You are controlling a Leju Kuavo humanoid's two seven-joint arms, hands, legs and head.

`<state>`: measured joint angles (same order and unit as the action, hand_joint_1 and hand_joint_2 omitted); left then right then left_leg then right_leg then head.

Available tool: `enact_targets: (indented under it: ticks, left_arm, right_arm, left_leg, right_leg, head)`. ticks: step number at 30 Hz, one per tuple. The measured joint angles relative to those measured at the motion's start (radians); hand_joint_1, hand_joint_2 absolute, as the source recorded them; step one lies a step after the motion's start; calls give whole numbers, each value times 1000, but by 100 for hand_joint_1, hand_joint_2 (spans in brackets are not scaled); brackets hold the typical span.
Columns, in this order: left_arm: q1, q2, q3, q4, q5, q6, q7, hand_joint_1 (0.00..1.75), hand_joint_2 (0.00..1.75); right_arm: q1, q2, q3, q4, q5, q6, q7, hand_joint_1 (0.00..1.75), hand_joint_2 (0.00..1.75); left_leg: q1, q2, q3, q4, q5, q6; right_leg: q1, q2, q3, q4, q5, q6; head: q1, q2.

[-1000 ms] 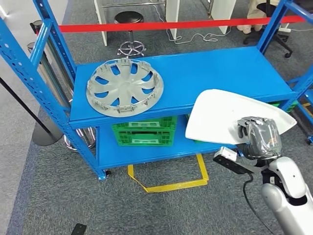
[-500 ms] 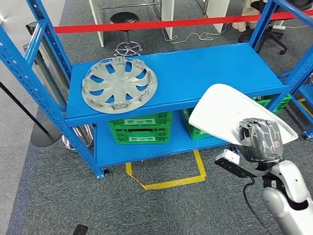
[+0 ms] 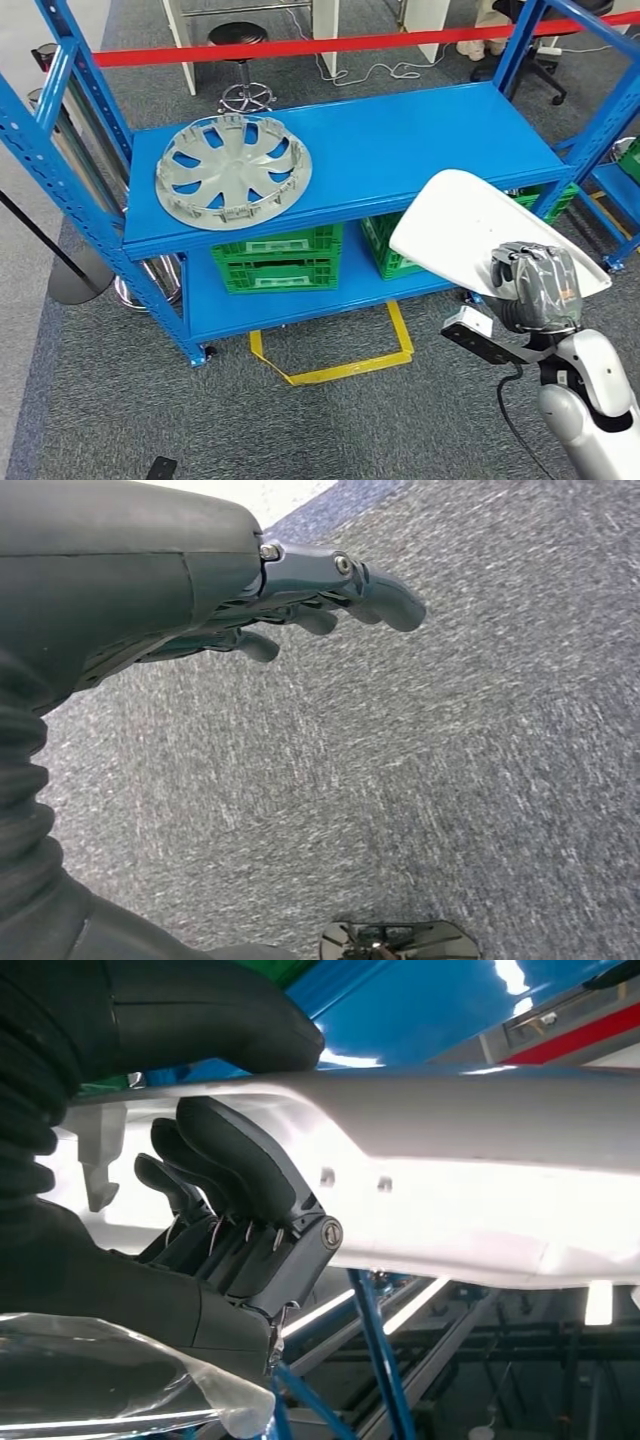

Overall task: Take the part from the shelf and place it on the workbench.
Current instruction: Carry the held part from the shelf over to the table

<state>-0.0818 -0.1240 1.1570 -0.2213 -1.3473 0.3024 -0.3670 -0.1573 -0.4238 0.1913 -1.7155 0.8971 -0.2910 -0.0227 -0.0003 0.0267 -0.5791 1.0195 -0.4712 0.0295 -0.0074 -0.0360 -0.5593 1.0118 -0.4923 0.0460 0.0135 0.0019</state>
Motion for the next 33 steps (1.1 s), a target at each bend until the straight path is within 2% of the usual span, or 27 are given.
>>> enact_targets:
  ticks: [3, 5, 6, 8, 9, 10, 11, 13, 14, 15, 16, 18, 19, 21, 23, 24, 25, 26, 27, 29, 30, 31, 33]
  left_arm:
    - [1, 0, 0, 0, 0, 0, 0, 0, 175]
    - [0, 1, 0, 0, 1, 0, 0, 0, 175]
    - [0, 1, 0, 0, 1, 0, 0, 0, 175]
    - [1, 1, 0, 0, 2, 0, 0, 0, 175]
    - [2, 0, 0, 0, 2, 0, 0, 0, 175]
    - [3, 0, 0, 0, 2, 0, 0, 0, 175]
    - [3, -1, 0, 0, 2, 0, 0, 0, 175]
    - [2, 0, 0, 0, 3, 0, 0, 0, 175]
    - [2, 2, 1, 0, 3, 0, 0, 0, 175]
    - [2, 2, 1, 0, 4, 0, 0, 0, 175]
    - [1, 3, 1, 0, 4, 0, 0, 0, 175]
    - [1, 1, 2, 0, 5, 0, 0, 0, 175]
    - [0, -1, 2, 0, 5, 0, 0, 0, 175]
    - [0, -2, 2, 0, 5, -1, -1, 0, 175]
    - [1, -2, 2, 0, 5, -2, -1, 0, 175]
    - [2, -3, 2, 0, 5, -3, -1, 0, 175]
    - [3, -4, 2, 0, 5, -3, -1, 0, 175]
    - [2, -4, 2, 0, 5, -3, -1, 0, 175]
    - [2, -5, 2, 0, 5, -3, -1, 0, 175]
    - [0, -5, 2, 0, 5, -3, -1, 0, 175]
    - [0, -4, 2, 0, 5, -3, -1, 0, 175]
    - [0, -4, 2, 0, 5, -3, -1, 0, 175]
    - [0, -4, 2, 0, 4, -3, -1, 0, 175]
  right_arm:
    - [3, 0, 0, 0, 0, 0, 0, 175, 175]
    - [3, 0, 0, -1, 0, 0, 0, 175, 175]
    - [3, 0, 1, -1, 0, 0, 0, 175, 175]
    - [4, 0, 2, -2, 0, 0, 0, 175, 175]
    - [5, 0, 3, -2, 0, 0, -1, 175, 175]
    - [5, 0, 3, -2, 0, 0, -1, 175, 175]
    - [6, 0, 3, -2, 0, 0, -1, 175, 175]
    - [6, 0, 3, -2, 0, 0, -1, 175, 175]
    - [5, 0, 4, -2, 0, 0, 0, 175, 175]
    - [5, 0, 4, -3, 0, 0, 0, 175, 175]
    - [6, 0, 4, -3, 0, 0, 0, 175, 175]
    - [10, 0, 3, -3, 0, 0, 0, 175, 175]
    - [11, 0, 2, -4, 0, 0, 1, 175, 175]
    - [9, -1, -1, -5, -1, 0, 1, 175, 175]
    - [9, -1, -1, -5, -3, 1, 2, 175, 175]
    - [12, -1, -1, -4, -4, 1, 2, 175, 175]
    - [14, -1, -1, -4, -4, 2, 2, 175, 175]
    - [16, -1, -1, -4, -5, 2, 2, 175, 175]
    - [17, -1, -1, -4, -5, 2, 2, 175, 175]
    - [15, -1, -1, -4, -5, 2, 2, 175, 175]
    - [15, -1, -2, -4, -6, 2, 2, 175, 175]
    - [14, -1, -2, -5, -6, 2, 3, 175, 175]
    - [16, -1, -3, -5, -7, 2, 3, 175, 175]
  left_leg:
    - [-3, 13, -3, 4, 0, -13]
    - [-1, 6, -17, 43, -31, -22]
    - [0, -2, -36, 92, -62, -26]
    - [1, -12, -92, 228, -127, -31]
    - [1, -14, -112, 277, -141, -30]
    - [1, -14, -117, 292, -135, -28]
    - [1, -16, -104, 266, -111, -23]
    - [-1, -35, -42, 134, -41, -7]
    - [-2, -48, -14, 73, -18, 1]
    - [-3, -58, 3, 31, -8, 7]
    - [-5, -65, 9, 13, -8, 10]
    - [-4, -56, 10, -1, -6, 11]
    - [-2, -50, 11, -7, -2, 13]
    - [5, -36, 13, -18, 5, 17]
    - [5, -22, 11, -18, 6, 19]
    - [4, -15, 10, -17, 6, 19]
    - [4, -7, 10, -17, 5, 19]
    - [5, 0, 9, -16, 5, 18]
    - [5, 7, 10, -15, 3, 16]
    - [1, 19, 10, -8, -1, 8]
    - [-2, 24, 9, -5, -4, 2]
    - [-6, 28, 8, -2, -5, -2]
    - [-7, 40, 8, 0, -5, -9]
  right_leg:
    - [0, 12, 2, -10, 1, -17]
    - [-3, 21, 1, -12, 7, -29]
    - [-4, 25, 1, -13, 8, -34]
    - [-3, 36, -2, -13, 10, -40]
    - [-1, 42, -3, -12, 11, -41]
    - [1, 49, -4, -12, 12, -42]
    - [2, 56, -3, -11, 12, -42]
    - [5, 69, -2, -11, 12, -42]
    - [6, 75, -3, -9, 13, -40]
    - [6, 80, -7, -8, 14, -37]
    - [4, 84, -13, -8, 17, -33]
    - [1, 92, -21, -9, 21, -21]
    - [0, 88, -27, -5, 17, -16]
    - [0, 69, -60, 58, -24, -7]
    - [-3, 50, -121, 187, -86, 2]
    - [-5, 46, -147, 243, -104, 7]
    - [-6, 43, -158, 268, -104, 10]
    - [-7, 40, -150, 253, -86, 12]
    - [-8, 33, -122, 199, -53, 14]
    - [-7, -1, -47, 59, -2, 12]
    - [-6, -12, -23, 15, 8, 7]
    - [-4, -19, -13, -4, 7, 0]
    - [-2, -4, -15, -4, 10, -15]
  head:
    - [-1, 0]
    - [-4, 0]
    - [-5, 0]
    - [-7, 0]
    - [-7, 0]
    - [-7, 0]
    - [-7, 0]
    - [-7, 0]
    - [-6, 0]
    - [-7, 0]
    - [-7, 0]
    - [-9, 0]
    - [-8, 0]
    - [-2, 0]
    - [3, 0]
    - [3, 0]
    - [2, 0]
    - [3, 0]
    - [3, 0]
    - [3, 0]
    - [3, 0]
    - [2, 0]
    - [1, 0]
